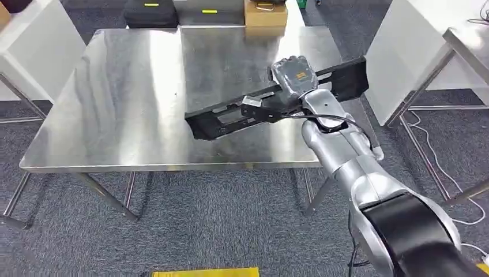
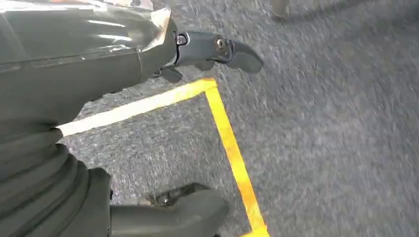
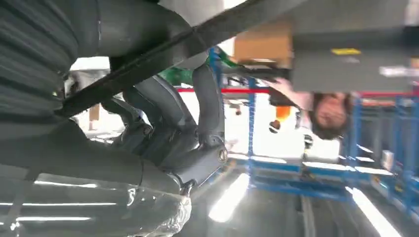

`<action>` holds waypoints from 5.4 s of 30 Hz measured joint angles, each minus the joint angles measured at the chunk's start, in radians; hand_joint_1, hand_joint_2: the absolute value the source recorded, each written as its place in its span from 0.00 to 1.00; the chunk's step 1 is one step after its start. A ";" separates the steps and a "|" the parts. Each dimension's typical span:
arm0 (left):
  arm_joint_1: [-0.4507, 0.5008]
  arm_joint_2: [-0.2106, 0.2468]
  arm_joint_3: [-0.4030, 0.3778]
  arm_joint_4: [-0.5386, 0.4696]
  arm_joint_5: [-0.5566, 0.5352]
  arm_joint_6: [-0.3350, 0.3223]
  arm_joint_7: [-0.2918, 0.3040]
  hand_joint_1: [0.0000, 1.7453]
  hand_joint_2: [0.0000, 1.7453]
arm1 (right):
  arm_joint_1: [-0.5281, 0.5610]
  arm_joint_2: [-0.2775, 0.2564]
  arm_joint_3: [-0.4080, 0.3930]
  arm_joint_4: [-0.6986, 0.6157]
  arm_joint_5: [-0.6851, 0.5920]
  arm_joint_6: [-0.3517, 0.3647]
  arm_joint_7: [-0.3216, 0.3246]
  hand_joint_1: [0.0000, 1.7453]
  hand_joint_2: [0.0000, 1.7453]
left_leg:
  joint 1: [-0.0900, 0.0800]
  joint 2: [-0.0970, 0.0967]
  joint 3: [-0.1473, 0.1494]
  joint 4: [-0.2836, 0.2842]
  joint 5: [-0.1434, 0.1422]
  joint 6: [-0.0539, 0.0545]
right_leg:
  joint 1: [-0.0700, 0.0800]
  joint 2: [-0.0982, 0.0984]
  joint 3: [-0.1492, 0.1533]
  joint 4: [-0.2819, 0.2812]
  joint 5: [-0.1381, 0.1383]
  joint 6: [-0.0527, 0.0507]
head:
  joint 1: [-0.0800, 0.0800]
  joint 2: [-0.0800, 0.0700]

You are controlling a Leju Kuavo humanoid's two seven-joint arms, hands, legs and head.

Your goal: Take the parts from the cabinet and place them on the table.

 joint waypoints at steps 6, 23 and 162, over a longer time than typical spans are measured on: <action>0.007 -0.003 0.005 0.000 0.000 -0.003 0.003 0.00 1.00 | 0.008 -0.012 -0.003 0.015 -0.001 -0.003 -0.001 0.98 1.00 | 0.003 -0.089 0.000 0.011 -0.005 -0.006 | -0.015 0.026 -0.003 -0.075 0.078 0.045 | 0.003 0.000; 0.015 0.008 0.023 0.001 -0.003 0.000 0.101 0.00 1.00 | -0.005 -0.006 -0.022 0.045 0.000 -0.028 0.008 0.98 1.00 | 0.002 0.037 -0.010 0.025 -0.019 -0.045 | -0.010 -0.016 0.056 -0.167 0.096 -0.001 | -0.012 0.000; 0.038 0.011 0.082 0.003 -0.063 -0.065 0.143 0.00 0.00 | -0.041 -0.241 -0.347 0.205 -0.062 0.301 0.347 0.00 0.00 | 0.000 -0.005 -0.015 0.017 -0.010 -0.030 | -0.016 0.009 0.098 -0.201 0.082 0.036 | -0.006 0.000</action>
